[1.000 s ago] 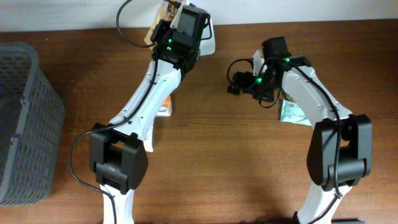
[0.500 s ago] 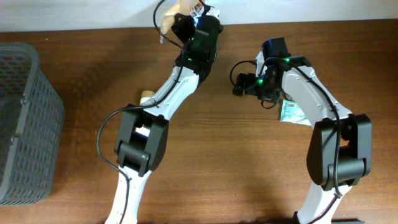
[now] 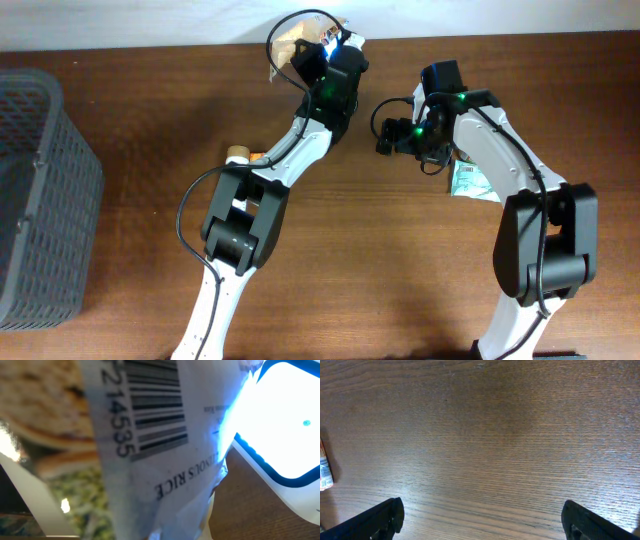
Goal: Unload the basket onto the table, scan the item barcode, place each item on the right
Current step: 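Lift the rice bag with the left gripper to the scanner, then carry the rice bag right with the left gripper, release, retract left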
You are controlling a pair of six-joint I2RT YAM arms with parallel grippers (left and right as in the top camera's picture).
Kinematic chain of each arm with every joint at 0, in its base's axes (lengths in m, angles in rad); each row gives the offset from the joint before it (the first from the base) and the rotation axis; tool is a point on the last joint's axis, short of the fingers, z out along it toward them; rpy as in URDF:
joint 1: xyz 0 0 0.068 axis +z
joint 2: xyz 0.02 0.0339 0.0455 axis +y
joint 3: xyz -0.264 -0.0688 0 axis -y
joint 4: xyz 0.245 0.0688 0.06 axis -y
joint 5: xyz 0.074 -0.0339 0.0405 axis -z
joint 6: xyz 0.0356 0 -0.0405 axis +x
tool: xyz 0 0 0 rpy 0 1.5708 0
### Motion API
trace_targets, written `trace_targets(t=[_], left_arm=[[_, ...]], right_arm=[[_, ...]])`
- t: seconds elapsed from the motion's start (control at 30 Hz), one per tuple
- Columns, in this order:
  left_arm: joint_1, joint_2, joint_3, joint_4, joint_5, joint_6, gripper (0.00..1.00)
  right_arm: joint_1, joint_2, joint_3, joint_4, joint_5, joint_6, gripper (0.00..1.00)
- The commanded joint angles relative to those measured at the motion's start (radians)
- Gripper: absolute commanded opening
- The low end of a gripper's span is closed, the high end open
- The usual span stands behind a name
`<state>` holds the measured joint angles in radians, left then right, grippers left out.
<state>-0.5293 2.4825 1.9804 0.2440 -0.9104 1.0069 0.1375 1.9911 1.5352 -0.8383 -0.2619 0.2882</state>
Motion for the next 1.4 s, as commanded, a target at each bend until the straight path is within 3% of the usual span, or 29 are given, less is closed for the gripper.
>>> trace_targets(t=[0.0, 0.2, 0.3, 0.4, 0.5, 0.53, 0.6, 0.73, 0.8, 0.97, 1.1, 1.23, 1.37], left_arm=[[-0.001, -0.012, 0.021, 0.061, -0.049, -0.014, 0.0], [-0.007, -0.088, 0.021, 0.09, -0.166, -0.073, 0.0], [-0.008, -0.179, 0.021, -0.06, -0.167, -0.202, 0.0], [-0.006, -0.295, 0.021, -0.386, -0.045, -0.445, 0.0], [0.011, -0.408, 0.021, -0.649, 0.148, -0.686, 0.0], [0.031, -0.468, 0.021, -0.763, 0.291, -0.8, 0.0], [0.064, -0.528, 0.021, -0.891, 0.517, -0.917, 0.0], [0.169, -0.562, 0.014, -1.174, 1.033, -1.041, 0.0], [0.196, -0.562, 0.01, -1.238, 1.143, -1.041, 0.0], [0.203, -0.562, -0.002, -1.243, 1.334, -1.041, 0.0], [0.148, -0.525, -0.085, -1.142, 1.493, -1.083, 0.0], [0.053, -0.433, -0.144, -0.957, 1.637, -1.181, 0.0], [-0.124, -0.298, -0.146, -0.749, 1.661, -1.306, 0.0]], right_arm=[[-0.001, 0.012, -0.001, -0.002, 0.012, 0.006, 0.98], [-0.001, 0.012, -0.001, -0.003, 0.011, 0.006, 0.98], [0.0, 0.012, -0.001, -0.003, 0.008, 0.006, 0.98], [0.0, 0.012, -0.001, -0.004, 0.005, 0.006, 0.98], [0.0, 0.012, -0.001, -0.016, 0.004, 0.006, 0.98], [0.0, 0.012, -0.001, -0.022, 0.004, 0.005, 0.98], [0.0, 0.012, -0.001, -0.024, -0.037, -0.022, 0.98], [-0.037, -0.048, 0.002, -0.058, -0.236, -0.129, 0.98], [-0.069, -0.124, 0.002, -0.092, -0.237, -0.135, 0.98], [-0.181, -0.449, 0.002, -0.153, -0.251, -0.153, 0.98], [-0.349, -0.728, 0.002, -0.195, -0.251, -0.149, 0.98], [-0.452, -0.777, 0.002, -0.267, -0.251, -0.15, 0.98], [-0.475, -0.769, 0.002, -0.291, -0.25, -0.154, 0.98]])
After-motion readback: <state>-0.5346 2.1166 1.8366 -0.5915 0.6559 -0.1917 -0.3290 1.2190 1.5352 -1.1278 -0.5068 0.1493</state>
